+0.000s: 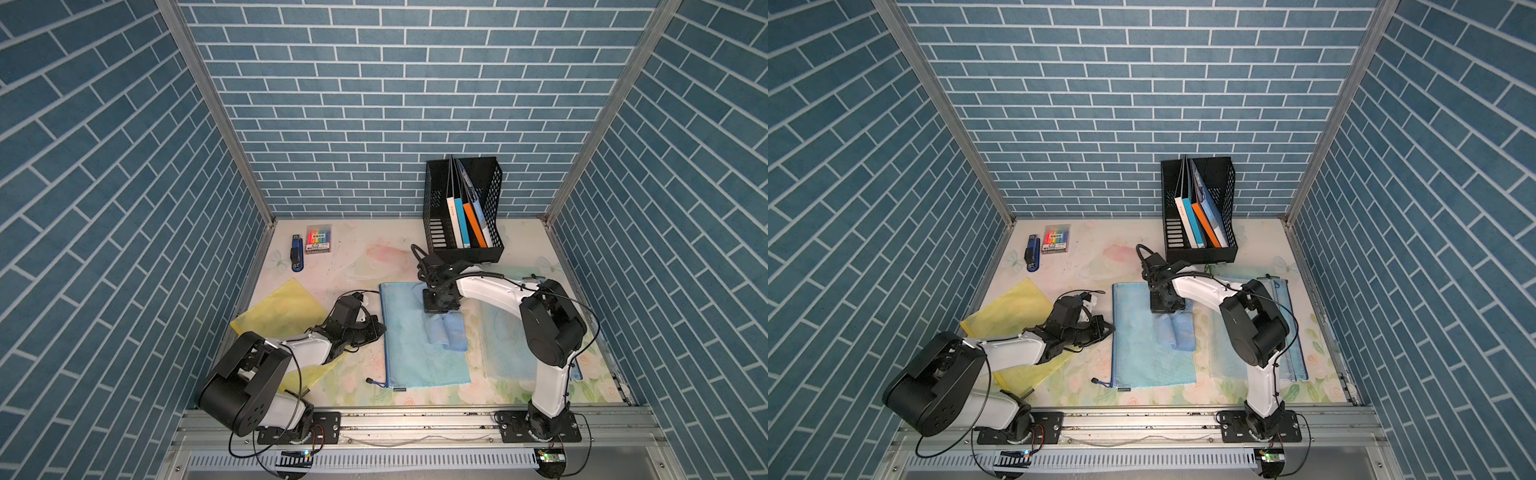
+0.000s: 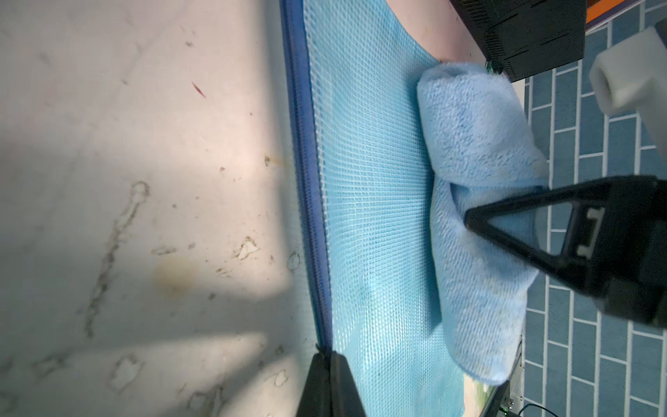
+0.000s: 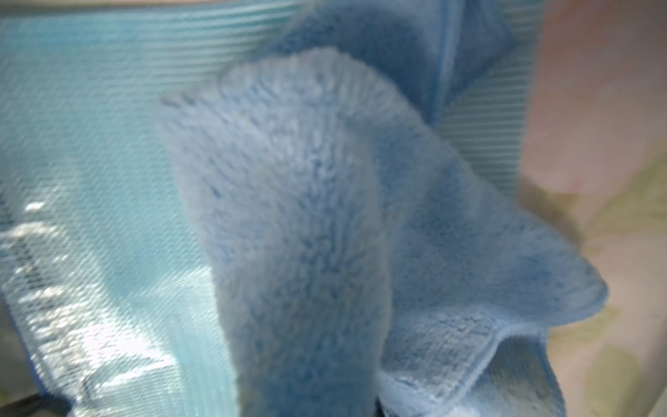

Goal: Wipe the document bag
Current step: Wipe the dirt from the document bag.

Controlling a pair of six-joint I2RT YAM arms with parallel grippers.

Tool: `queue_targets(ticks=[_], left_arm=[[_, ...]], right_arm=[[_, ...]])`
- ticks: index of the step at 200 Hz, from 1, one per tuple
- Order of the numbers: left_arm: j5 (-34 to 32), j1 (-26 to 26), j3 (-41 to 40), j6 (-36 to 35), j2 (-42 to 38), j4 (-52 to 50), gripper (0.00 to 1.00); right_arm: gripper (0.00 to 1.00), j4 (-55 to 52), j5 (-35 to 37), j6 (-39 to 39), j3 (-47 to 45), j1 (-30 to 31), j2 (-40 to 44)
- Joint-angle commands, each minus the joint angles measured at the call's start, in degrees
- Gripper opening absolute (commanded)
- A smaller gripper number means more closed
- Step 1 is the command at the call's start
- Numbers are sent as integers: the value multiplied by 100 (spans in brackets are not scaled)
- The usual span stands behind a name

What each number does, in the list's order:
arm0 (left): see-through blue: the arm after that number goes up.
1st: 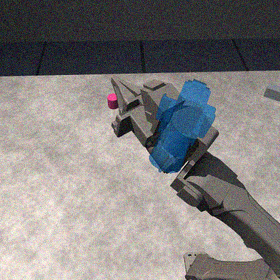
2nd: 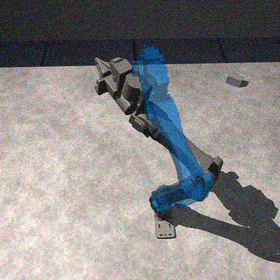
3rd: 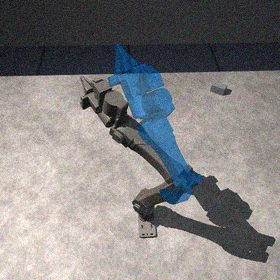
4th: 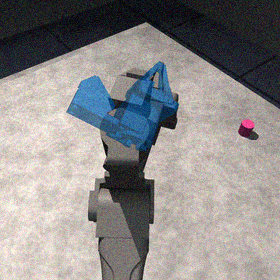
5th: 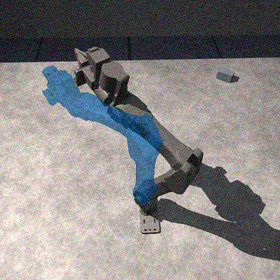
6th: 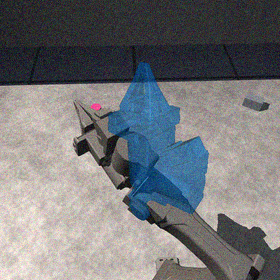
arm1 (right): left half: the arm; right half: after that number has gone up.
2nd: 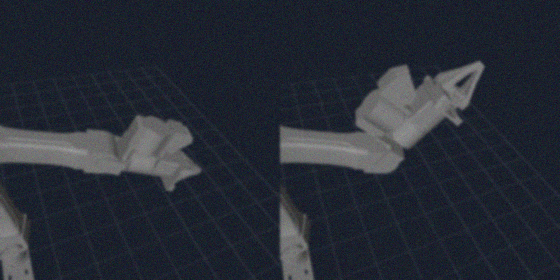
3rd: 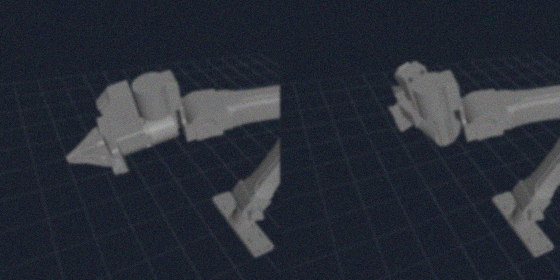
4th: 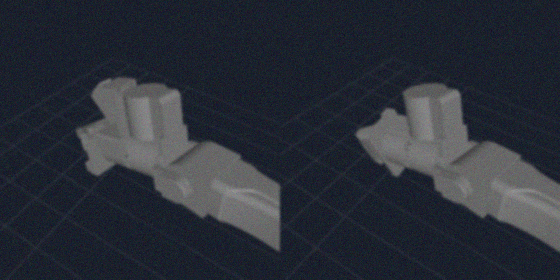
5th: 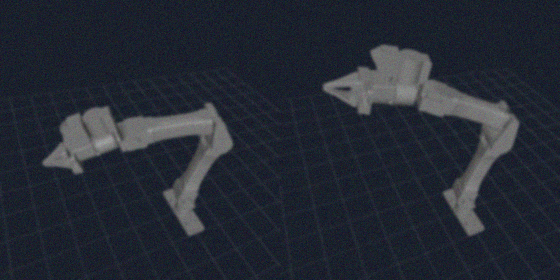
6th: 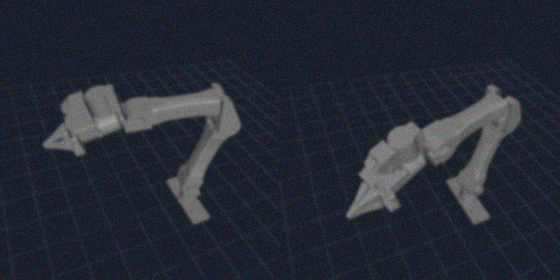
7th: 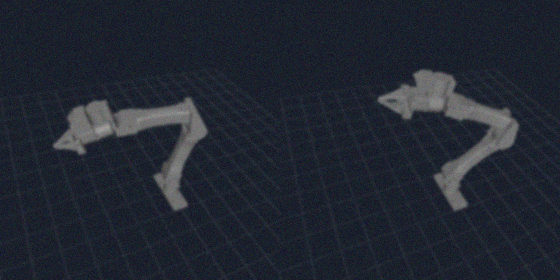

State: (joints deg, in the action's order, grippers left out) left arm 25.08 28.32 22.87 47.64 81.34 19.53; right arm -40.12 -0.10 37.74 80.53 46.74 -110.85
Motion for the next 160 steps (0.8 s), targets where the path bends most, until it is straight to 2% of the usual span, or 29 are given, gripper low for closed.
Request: queue_targets(ticks=[1, 24, 50, 79, 127, 160], left_arm=[[-47, 20, -29, 101, 62, 212, 0], [-65, 23, -46, 126, 83, 253, 0], [-56, 20, -44, 120, 58, 239, 0], [-53, 20, -70, 123, 2, 236, 0], [-58, 18, -148, 127, -68, 258, 0], [-56, 25, -192, 177, -71, 327, 0]], right_arm=[[0, -21, -302, 236, 542, 763, -298], [0, 209, -708, 544, 820, 1299, -639], [0, 604, -794, 903, 431, 1367, -589], [0, 530, -543, 865, -205, 957, -135], [0, -63, 289, 342, -1121, -210, 699], [0, -318, 657, 333, -1266, -350, 964]])
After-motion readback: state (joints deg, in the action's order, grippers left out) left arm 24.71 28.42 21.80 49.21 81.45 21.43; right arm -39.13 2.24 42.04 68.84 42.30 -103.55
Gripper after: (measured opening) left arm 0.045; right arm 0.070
